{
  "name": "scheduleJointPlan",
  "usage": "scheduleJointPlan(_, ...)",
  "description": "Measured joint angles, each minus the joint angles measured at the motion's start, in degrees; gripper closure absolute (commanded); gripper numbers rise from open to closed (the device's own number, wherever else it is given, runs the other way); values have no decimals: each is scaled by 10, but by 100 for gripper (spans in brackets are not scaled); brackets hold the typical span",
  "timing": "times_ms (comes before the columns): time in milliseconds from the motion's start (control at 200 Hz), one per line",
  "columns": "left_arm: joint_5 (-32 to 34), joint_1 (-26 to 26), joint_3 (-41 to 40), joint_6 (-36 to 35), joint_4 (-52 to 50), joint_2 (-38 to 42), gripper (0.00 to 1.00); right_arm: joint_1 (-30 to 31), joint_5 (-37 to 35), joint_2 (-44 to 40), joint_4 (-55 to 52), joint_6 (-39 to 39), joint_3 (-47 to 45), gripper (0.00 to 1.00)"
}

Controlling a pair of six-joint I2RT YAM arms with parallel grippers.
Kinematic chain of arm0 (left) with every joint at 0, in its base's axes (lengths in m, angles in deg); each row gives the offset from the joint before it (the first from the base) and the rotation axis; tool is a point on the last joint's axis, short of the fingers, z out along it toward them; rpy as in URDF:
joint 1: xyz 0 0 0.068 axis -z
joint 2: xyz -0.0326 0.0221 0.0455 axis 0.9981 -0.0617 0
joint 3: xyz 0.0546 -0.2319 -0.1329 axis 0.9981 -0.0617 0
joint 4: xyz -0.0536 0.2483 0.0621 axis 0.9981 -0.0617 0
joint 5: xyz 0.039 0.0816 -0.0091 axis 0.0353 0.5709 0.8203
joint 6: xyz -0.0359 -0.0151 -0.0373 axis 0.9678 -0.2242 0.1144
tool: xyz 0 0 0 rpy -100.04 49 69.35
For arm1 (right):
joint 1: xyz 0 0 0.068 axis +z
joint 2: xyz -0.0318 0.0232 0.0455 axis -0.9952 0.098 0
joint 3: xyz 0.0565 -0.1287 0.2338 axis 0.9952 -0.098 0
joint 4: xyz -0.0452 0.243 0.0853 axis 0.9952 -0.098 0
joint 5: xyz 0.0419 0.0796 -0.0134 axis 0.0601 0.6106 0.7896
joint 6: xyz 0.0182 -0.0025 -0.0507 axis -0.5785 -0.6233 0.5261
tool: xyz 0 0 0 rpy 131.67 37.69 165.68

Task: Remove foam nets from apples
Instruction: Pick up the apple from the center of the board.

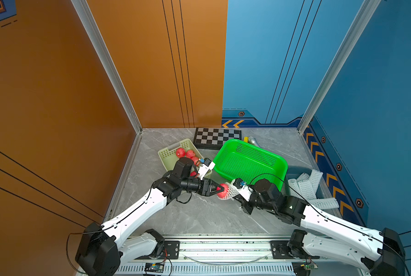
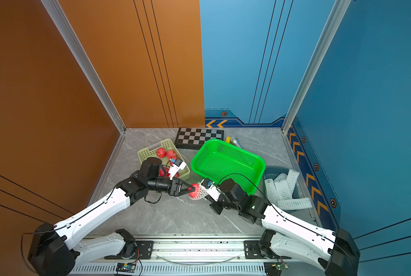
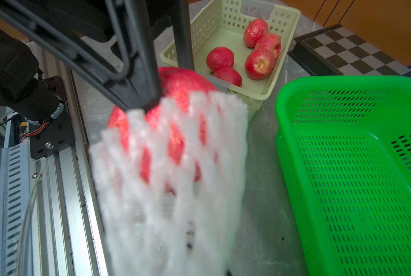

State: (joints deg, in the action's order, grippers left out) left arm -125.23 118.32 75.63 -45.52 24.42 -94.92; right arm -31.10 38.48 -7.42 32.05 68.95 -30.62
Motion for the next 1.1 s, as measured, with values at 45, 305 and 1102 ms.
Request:
scheduleJointPlan(45, 0, -5, -2, 5, 3, 4, 51, -2, 2, 3, 5, -1, 0, 100)
scheduleJointPlan(305, -13, -37, -37, 49, 50, 11, 49, -4, 15, 46, 29, -4, 0, 100)
scheduleJointPlan(1102, -24, -78, -66, 140, 186, 16, 48, 2, 42, 123, 204, -78, -52, 0)
